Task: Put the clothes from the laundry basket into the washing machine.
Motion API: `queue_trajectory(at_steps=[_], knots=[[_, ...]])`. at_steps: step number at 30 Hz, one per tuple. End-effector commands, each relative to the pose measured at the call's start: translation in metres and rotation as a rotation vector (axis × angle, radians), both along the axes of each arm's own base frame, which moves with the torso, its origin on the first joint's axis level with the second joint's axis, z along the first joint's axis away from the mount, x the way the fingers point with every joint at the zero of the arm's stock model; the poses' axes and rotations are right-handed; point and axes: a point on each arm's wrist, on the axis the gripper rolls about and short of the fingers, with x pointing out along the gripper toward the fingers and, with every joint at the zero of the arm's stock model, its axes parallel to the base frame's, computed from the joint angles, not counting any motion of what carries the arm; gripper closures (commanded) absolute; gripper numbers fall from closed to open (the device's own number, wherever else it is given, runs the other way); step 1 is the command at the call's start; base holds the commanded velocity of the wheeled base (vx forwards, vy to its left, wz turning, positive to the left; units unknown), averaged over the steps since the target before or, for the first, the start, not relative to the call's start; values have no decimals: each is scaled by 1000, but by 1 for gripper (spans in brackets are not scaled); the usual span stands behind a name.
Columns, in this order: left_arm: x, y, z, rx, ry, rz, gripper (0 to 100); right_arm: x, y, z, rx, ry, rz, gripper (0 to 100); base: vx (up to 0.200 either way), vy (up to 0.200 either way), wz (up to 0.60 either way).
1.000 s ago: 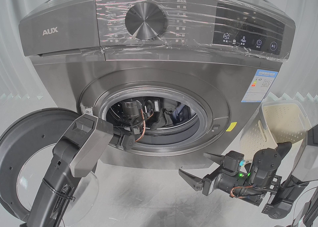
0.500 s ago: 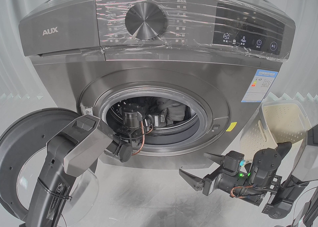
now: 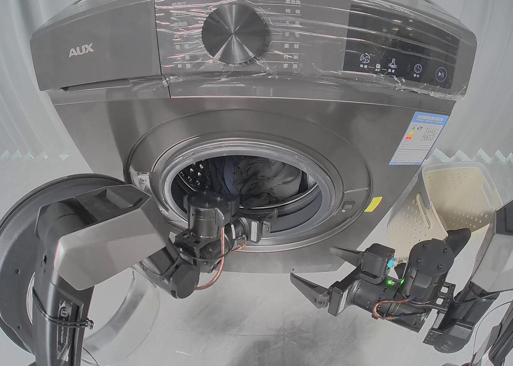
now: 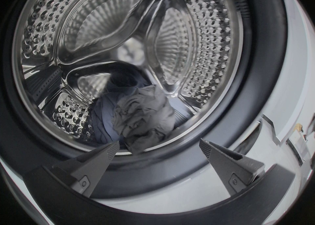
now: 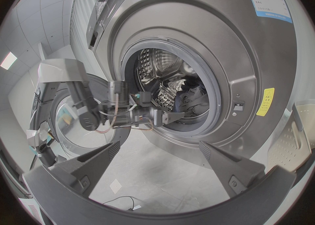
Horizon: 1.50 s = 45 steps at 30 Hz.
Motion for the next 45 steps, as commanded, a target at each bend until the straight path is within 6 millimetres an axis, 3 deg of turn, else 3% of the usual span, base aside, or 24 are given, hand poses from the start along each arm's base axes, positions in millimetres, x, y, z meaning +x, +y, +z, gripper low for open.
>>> queue_trajectory(at_steps=[1, 4, 8, 10, 11, 17, 25, 37, 45], knots=[[-76, -10, 39, -30, -31, -129, 0, -3, -7, 4, 6, -5, -10, 0, 0, 0, 0], [-101, -6, 52, -44, -49, -162, 0, -6, -10, 10, 16, -20, -8, 0, 0, 0, 0], [-141, 14, 74, -61, -56, -199, 0, -14, -18, 22, 43, -52, -12, 0, 0, 0, 0], [-141, 14, 74, -61, -56, -199, 0, -14, -18, 22, 43, -52, -12, 0, 0, 0, 0], [-174, 31, 85, -100, -43, -217, 0, -23, -27, 22, 30, -41, -18, 0, 0, 0, 0], [-211, 64, 107, -228, -45, -206, 0, -26, -49, 36, 65, -81, -85, 0, 0, 0, 0], [-225, 82, 116, -249, -86, -145, 0, -34, -75, 46, 81, -117, -183, 0, 0, 0, 0], [-228, 117, 102, -133, -112, -7, 0, -44, -100, 42, 29, -35, -273, 0, -200, 0, 0], [-256, 142, 114, -186, -166, 9, 0, -71, -124, 48, -10, 2, -323, 0, -200, 0, 0]])
